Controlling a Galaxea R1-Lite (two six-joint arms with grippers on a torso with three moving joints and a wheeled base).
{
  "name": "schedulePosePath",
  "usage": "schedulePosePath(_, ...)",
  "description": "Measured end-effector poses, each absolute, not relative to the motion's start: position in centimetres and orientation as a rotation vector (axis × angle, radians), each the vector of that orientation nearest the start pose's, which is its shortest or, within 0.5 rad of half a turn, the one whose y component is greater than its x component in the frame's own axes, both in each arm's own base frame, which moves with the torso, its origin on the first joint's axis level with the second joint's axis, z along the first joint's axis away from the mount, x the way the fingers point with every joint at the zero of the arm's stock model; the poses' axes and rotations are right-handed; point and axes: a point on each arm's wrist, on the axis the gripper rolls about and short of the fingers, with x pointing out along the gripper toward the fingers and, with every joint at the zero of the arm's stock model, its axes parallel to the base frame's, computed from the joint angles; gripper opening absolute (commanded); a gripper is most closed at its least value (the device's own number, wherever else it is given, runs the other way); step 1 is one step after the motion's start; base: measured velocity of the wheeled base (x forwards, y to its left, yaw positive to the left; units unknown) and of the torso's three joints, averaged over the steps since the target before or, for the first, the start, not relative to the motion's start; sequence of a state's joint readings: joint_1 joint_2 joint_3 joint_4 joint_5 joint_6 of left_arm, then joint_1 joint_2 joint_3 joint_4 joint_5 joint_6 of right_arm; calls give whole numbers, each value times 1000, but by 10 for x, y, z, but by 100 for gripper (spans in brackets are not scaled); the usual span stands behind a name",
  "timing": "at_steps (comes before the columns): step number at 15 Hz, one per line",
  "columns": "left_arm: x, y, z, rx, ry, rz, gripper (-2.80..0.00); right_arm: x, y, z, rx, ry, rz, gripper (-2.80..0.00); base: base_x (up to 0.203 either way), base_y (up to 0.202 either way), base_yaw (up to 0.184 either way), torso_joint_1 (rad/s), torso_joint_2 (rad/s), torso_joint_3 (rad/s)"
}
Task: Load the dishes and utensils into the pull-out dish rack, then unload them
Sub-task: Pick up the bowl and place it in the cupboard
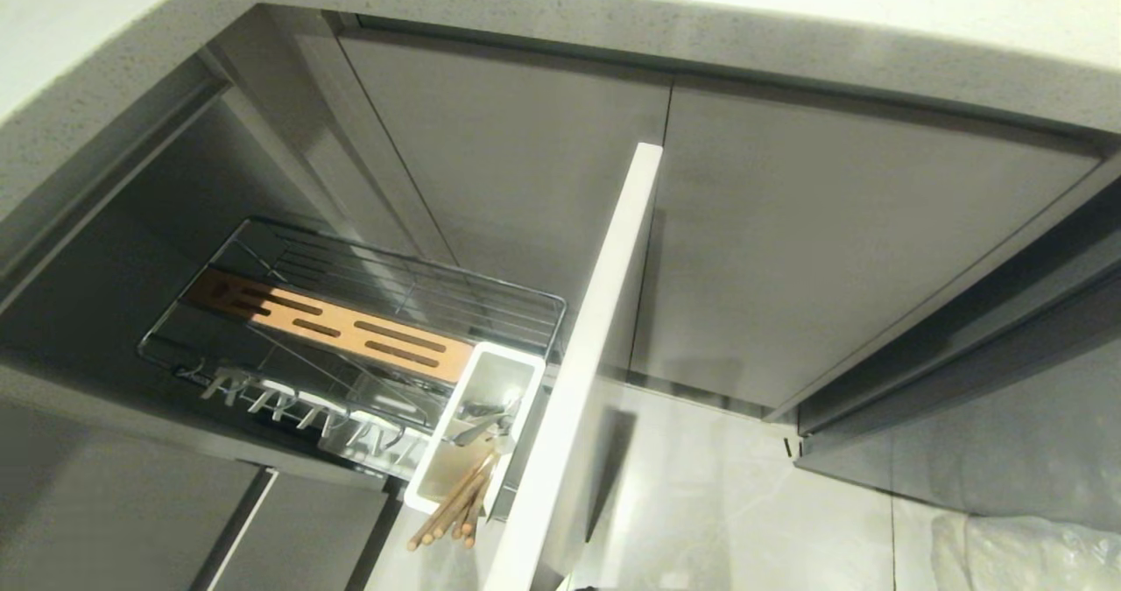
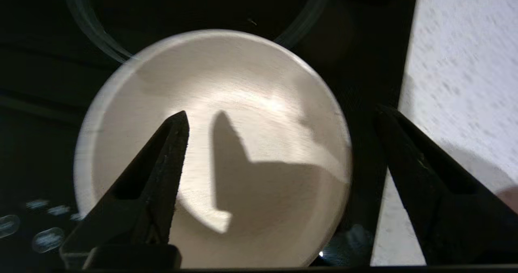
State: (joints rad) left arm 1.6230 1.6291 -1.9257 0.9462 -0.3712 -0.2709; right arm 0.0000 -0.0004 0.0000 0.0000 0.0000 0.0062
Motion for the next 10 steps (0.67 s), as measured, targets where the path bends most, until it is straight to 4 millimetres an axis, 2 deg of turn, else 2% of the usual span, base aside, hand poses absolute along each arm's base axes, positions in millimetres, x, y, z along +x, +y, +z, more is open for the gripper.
schedulePosePath(8, -4, 257, 351, -861, 235, 1229, 0, -23, 0, 75, 6, -1, 0, -280, 0, 0, 0, 0, 0, 0)
schedulePosePath(9, -3, 258, 350, -861, 238, 1225, -280, -23, 0, 75, 6, -1, 0, -280, 0, 0, 0, 0, 0, 0)
schedulePosePath(10, -2, 258, 350, -862, 239, 1223, -280, -23, 0, 75, 6, -1, 0, -280, 0, 0, 0, 0, 0, 0)
